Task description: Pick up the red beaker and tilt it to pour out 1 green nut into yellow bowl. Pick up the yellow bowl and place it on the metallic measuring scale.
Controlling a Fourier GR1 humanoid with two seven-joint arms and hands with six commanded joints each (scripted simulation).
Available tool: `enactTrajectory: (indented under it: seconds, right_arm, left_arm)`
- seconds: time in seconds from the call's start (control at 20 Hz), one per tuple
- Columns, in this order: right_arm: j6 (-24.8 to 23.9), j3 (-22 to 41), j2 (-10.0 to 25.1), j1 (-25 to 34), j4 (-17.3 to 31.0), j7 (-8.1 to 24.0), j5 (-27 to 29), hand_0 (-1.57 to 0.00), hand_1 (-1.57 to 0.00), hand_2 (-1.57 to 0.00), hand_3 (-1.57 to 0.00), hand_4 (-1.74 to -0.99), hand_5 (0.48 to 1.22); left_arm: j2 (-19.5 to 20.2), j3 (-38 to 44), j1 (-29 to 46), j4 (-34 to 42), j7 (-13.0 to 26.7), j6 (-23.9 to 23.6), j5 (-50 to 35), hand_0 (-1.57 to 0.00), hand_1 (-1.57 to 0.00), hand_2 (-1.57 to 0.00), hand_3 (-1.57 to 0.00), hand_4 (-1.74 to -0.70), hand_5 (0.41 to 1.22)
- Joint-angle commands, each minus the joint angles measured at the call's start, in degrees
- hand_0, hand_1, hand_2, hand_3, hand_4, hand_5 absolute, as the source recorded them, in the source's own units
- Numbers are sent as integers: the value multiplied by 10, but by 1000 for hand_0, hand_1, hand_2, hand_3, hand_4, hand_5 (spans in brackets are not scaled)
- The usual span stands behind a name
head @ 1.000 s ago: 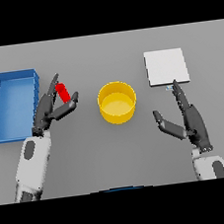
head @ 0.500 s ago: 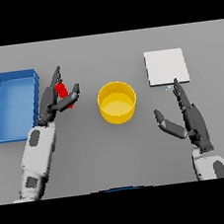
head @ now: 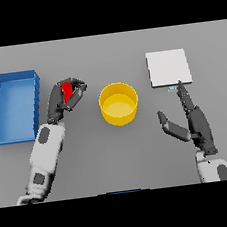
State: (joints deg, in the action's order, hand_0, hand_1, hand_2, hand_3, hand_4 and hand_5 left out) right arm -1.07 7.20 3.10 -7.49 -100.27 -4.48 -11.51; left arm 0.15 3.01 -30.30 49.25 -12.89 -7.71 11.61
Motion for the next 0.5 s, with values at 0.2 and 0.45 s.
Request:
enactTrajectory:
  seconds: [0.2,0.45]
  right_arm:
    - [8,-2,-1,8,8,3,11,1,1,1,1,-1251,641]
    - [2,2,-3,4,9,-6,0,1,1,1,1,-1236,644]
  left_arm:
    - [-1,6,4,5,2,10,-11,-1434,-1439,-1449,-1400,-1582,1171]
    - [1,24,-4,54,8,52,-74,-1526,-1528,-1531,-1515,-1689,1140]
